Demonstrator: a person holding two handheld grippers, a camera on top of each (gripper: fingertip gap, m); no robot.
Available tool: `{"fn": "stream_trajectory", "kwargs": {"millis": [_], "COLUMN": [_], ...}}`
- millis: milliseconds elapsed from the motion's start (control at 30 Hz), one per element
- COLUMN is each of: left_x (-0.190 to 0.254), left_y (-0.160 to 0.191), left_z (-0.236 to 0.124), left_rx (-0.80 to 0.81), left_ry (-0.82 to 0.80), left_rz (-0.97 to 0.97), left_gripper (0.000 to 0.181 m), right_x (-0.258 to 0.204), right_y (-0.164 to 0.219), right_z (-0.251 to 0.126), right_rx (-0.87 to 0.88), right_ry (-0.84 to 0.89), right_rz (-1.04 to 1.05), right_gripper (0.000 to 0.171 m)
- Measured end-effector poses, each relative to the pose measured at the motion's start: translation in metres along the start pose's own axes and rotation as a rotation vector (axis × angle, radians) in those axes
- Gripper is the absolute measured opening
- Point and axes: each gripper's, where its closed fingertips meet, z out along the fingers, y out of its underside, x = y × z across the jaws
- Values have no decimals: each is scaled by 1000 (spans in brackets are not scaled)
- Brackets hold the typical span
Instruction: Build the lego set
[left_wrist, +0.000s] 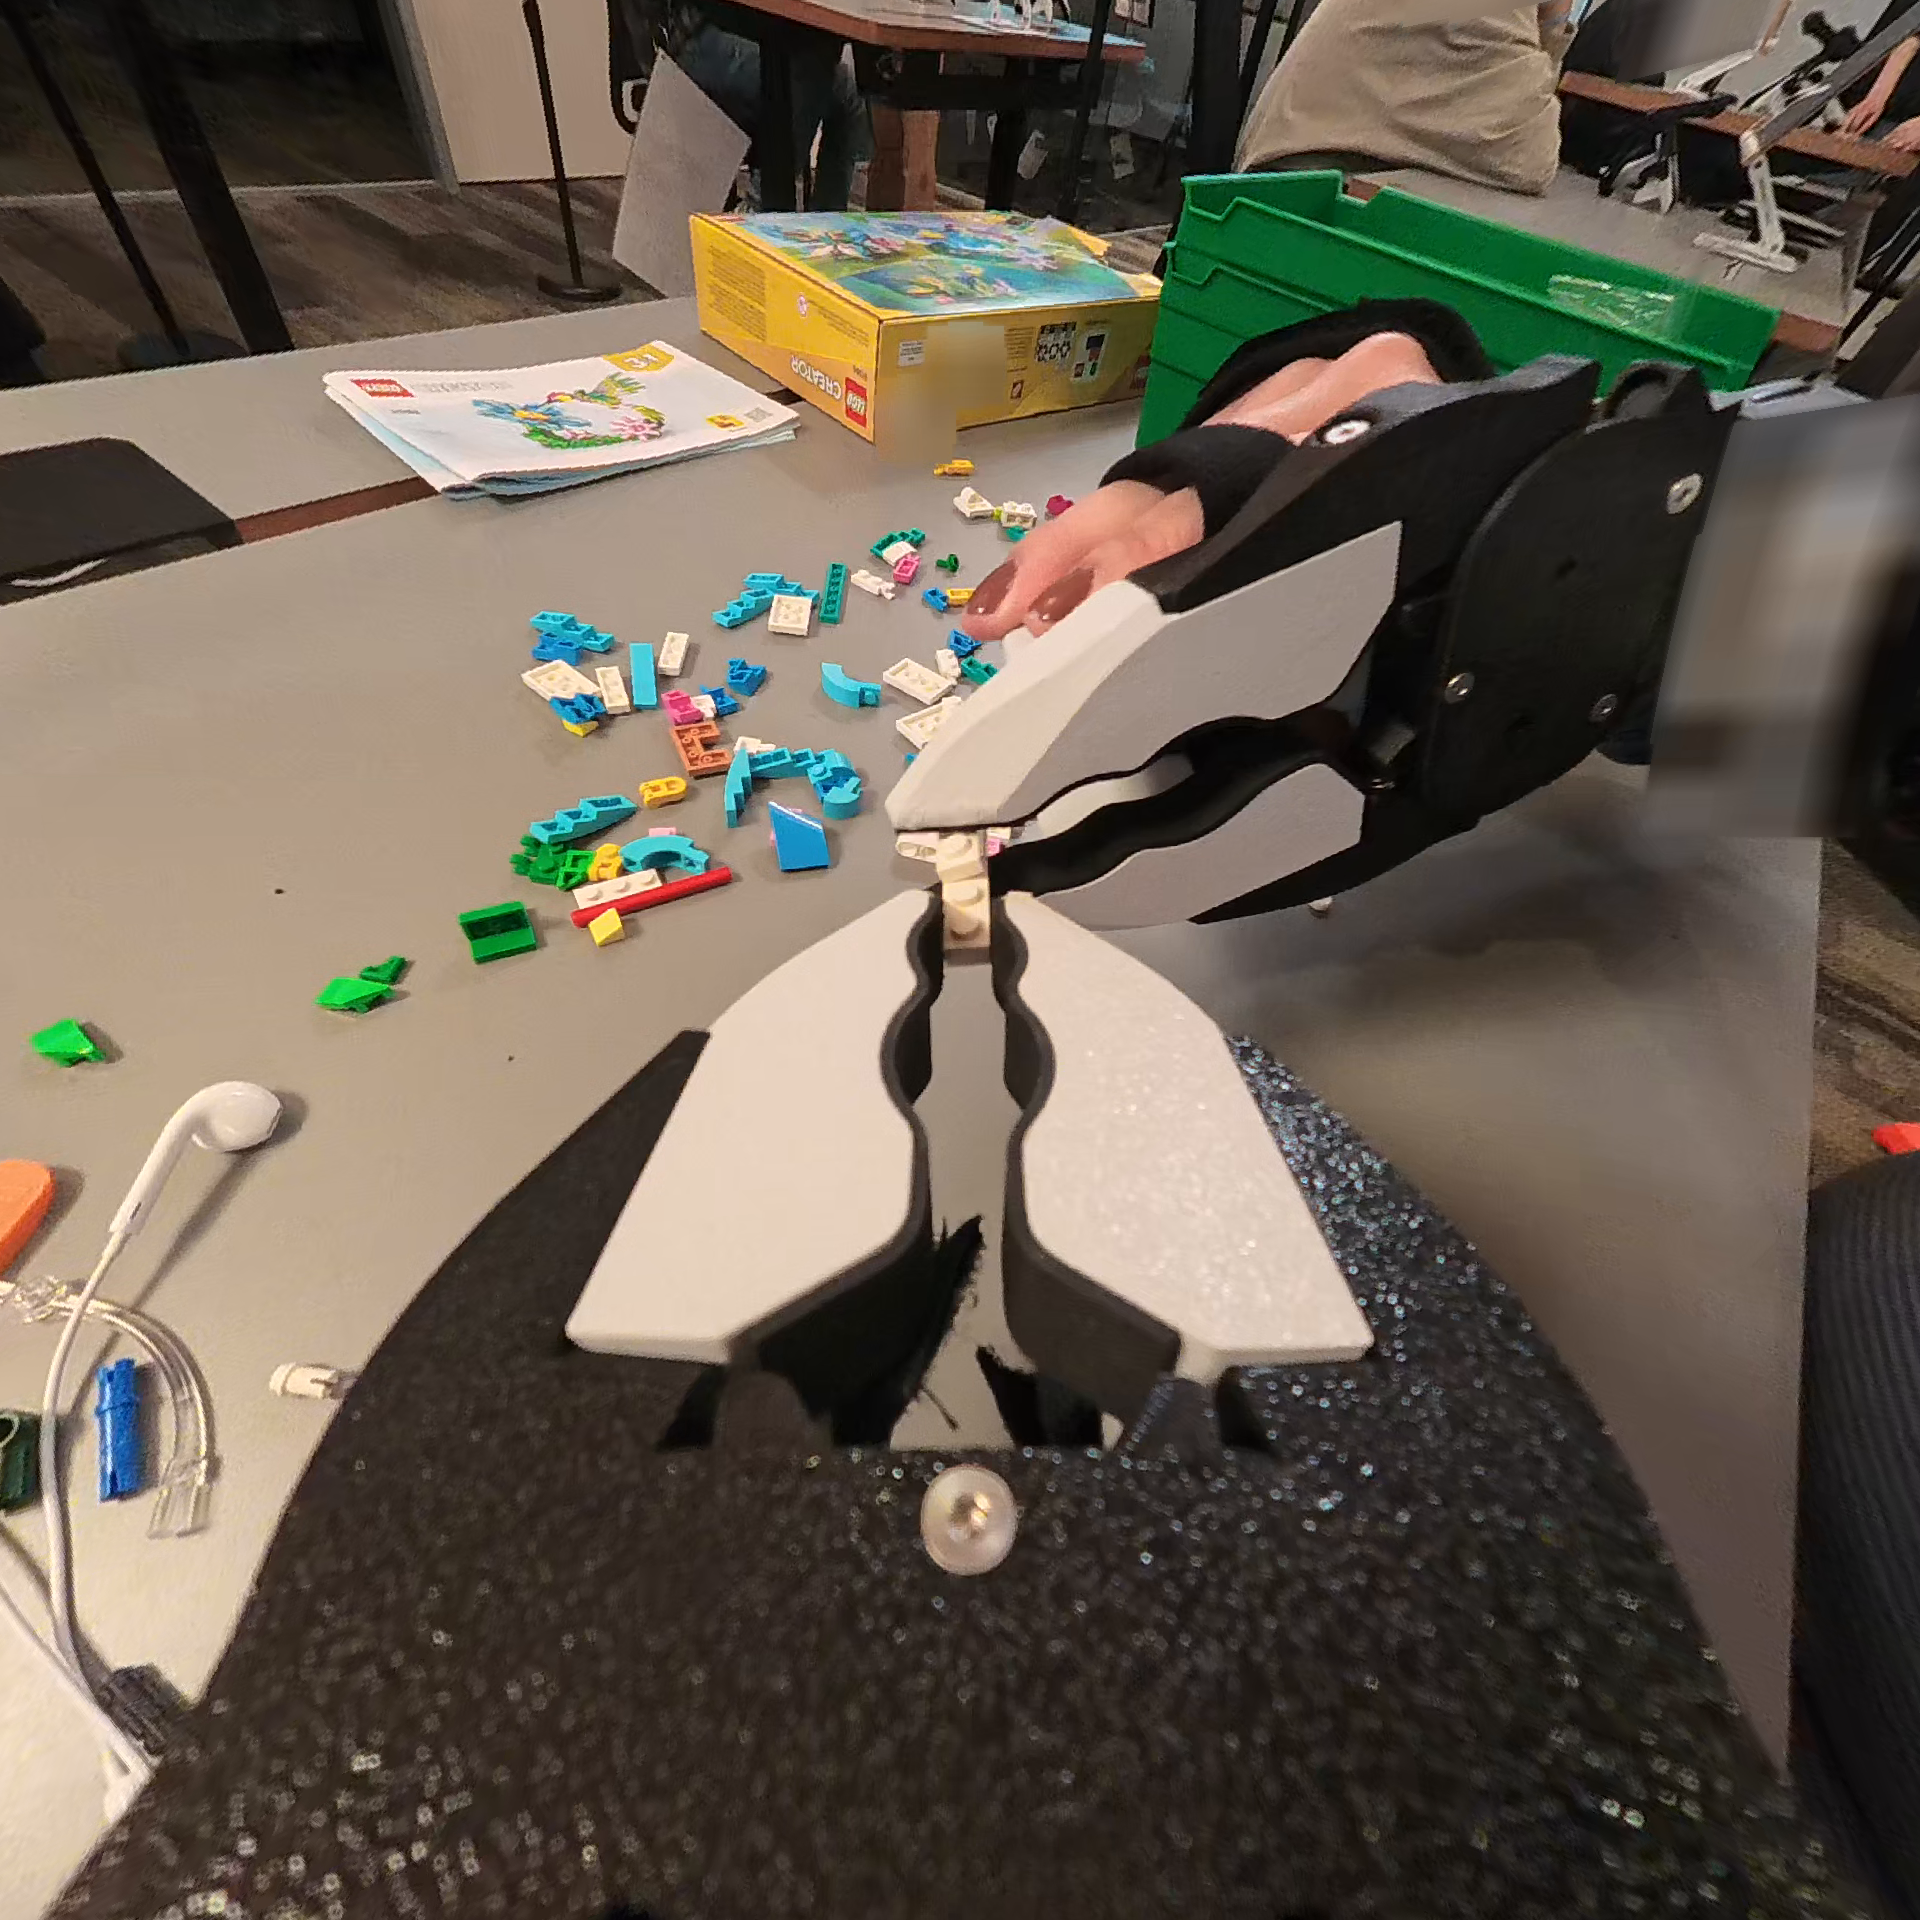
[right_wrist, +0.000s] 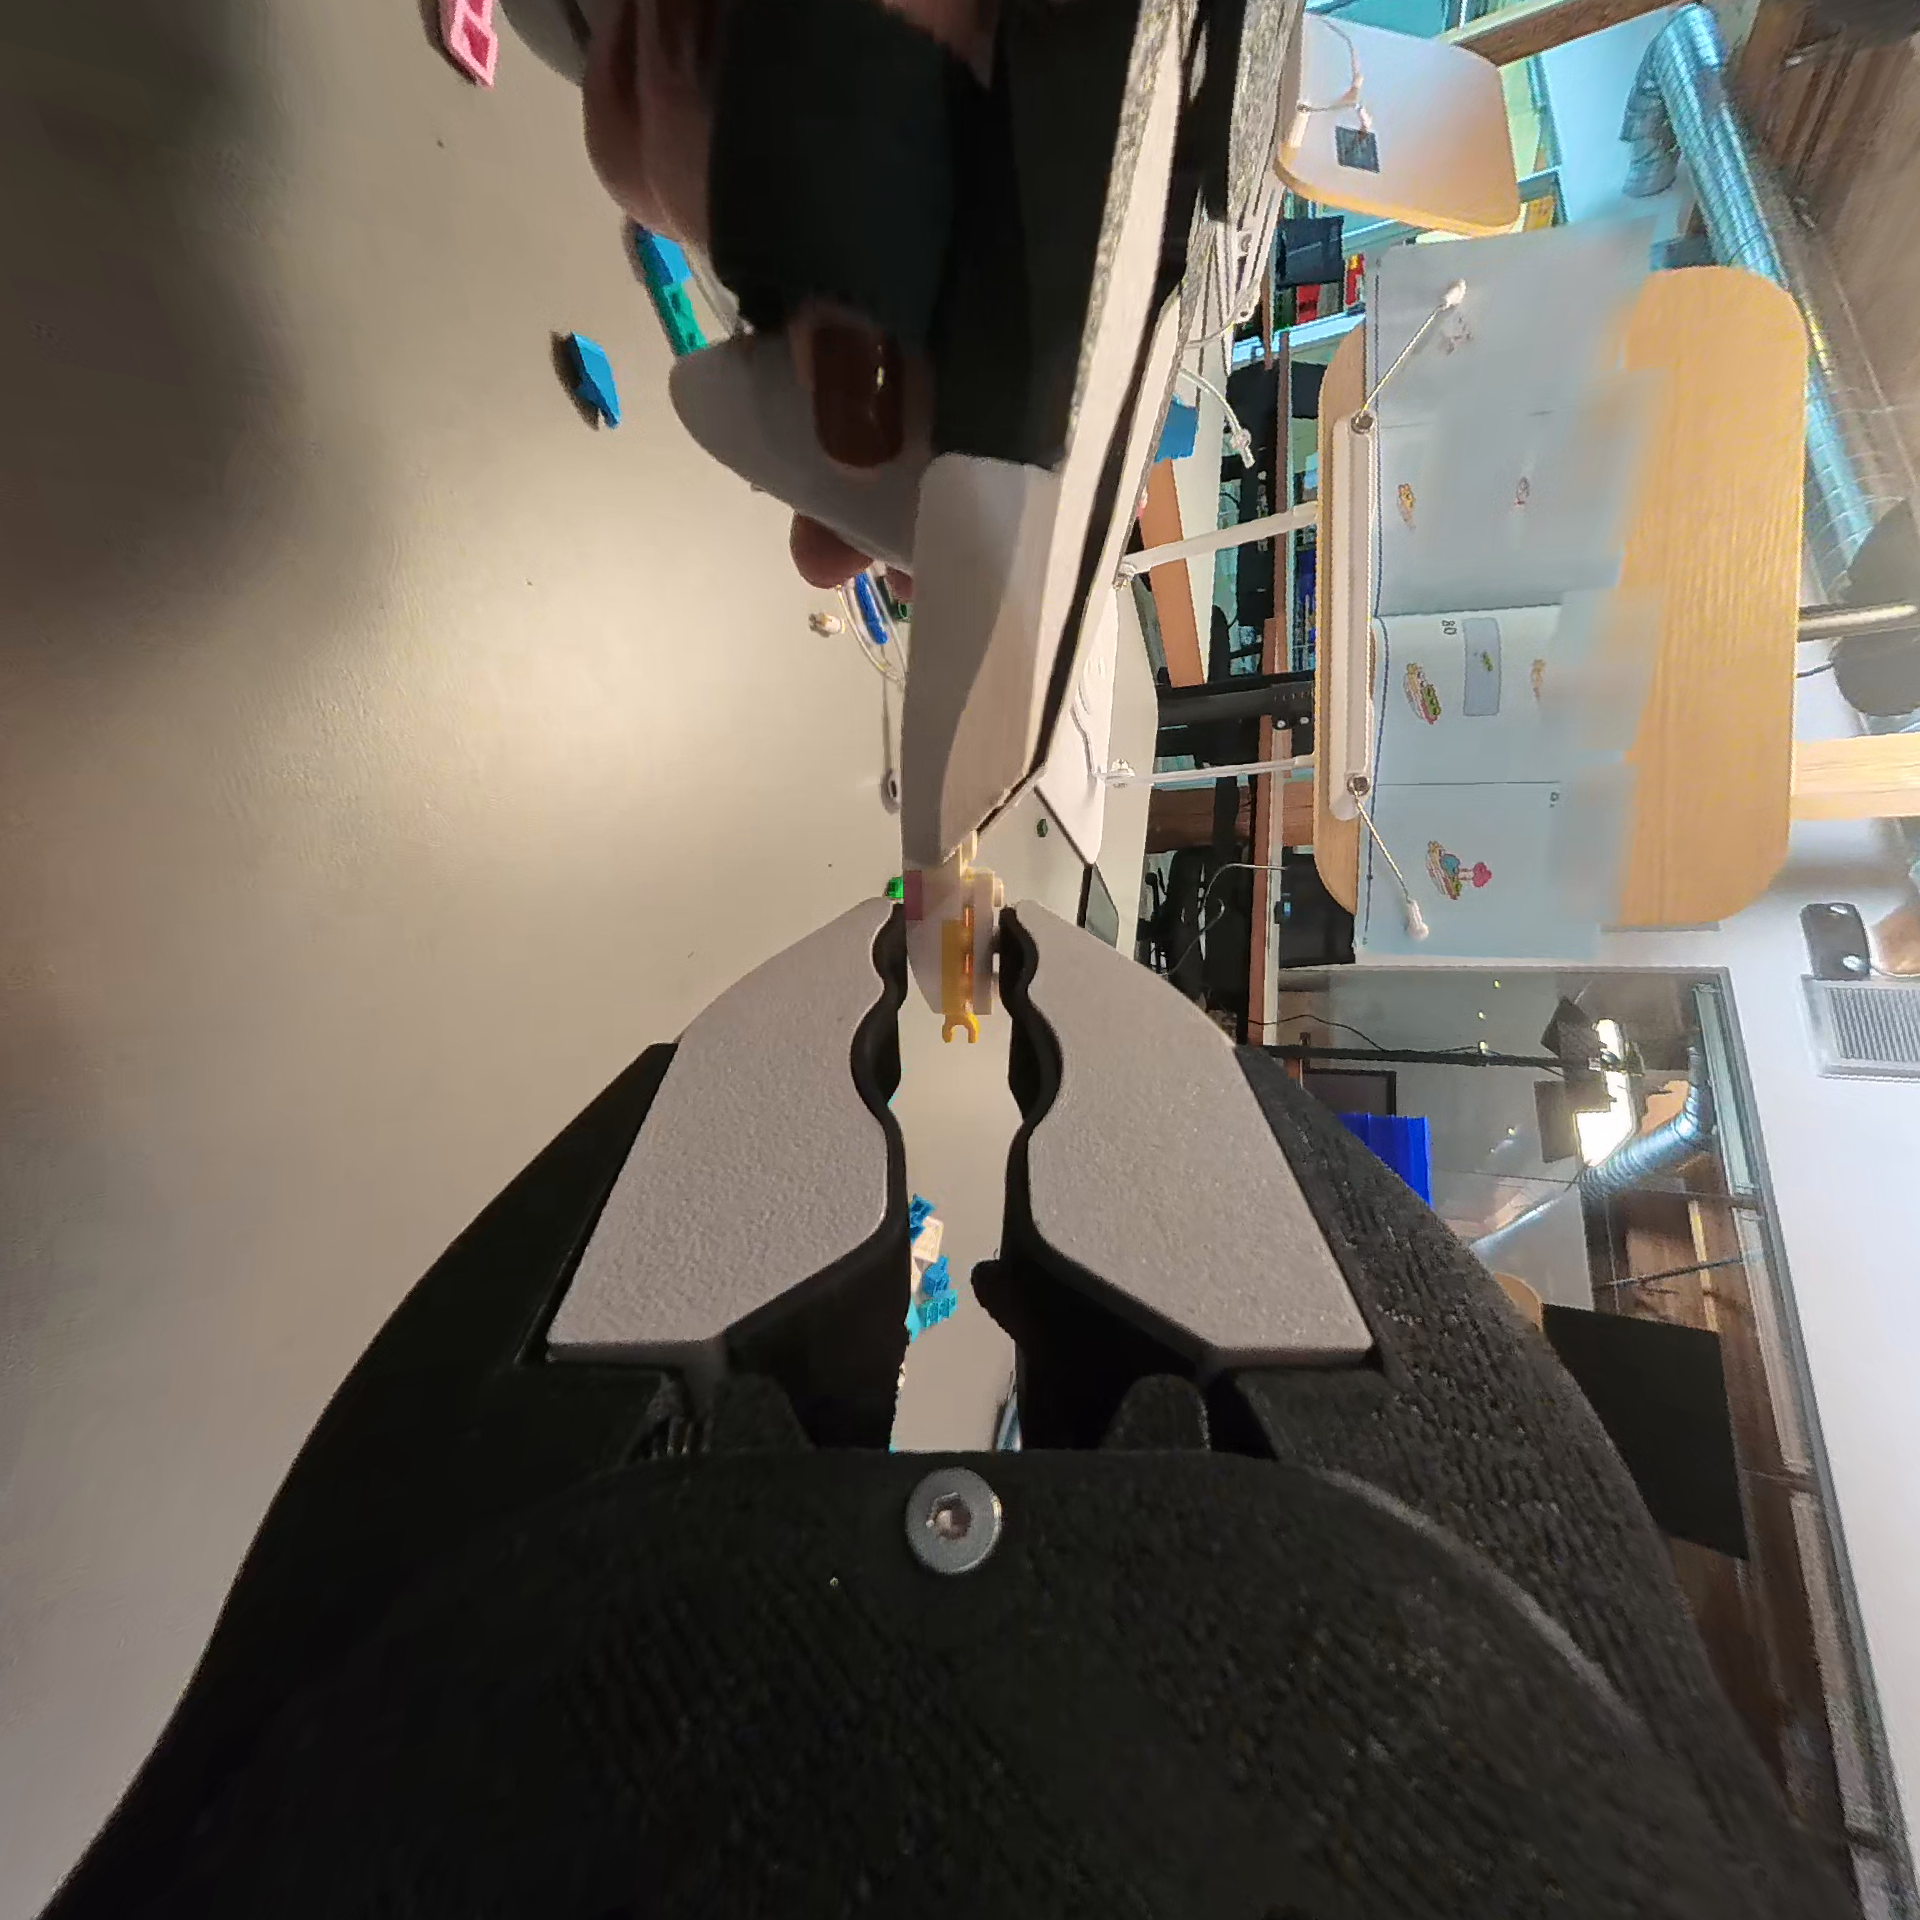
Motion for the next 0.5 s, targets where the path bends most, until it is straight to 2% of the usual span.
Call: {"fn": "stream_trajectory", "kwargs": {"millis": [133, 200, 400, 500], "left_x": [-1, -2, 1, 0], "left_y": [-2, -3, -9, -11], "left_z": [-2, -3, -6, -6], "left_rx": [12, 8, 23, 35], "left_ry": [-9, -24, -22, -32], "left_rz": [-17, -16, -15, -8], "left_gripper": [8, 18, 22, 11], "right_x": [3, 6, 13, 15], "right_y": [-1, -2, -5, -8], "right_z": [1, 1, -1, -3], "right_rx": [3, 2, 16, 27], "right_ry": [16, 30, 46, 46], "right_rz": [-3, -7, -22, -23], "right_gripper": [15, 15, 16, 15]}}
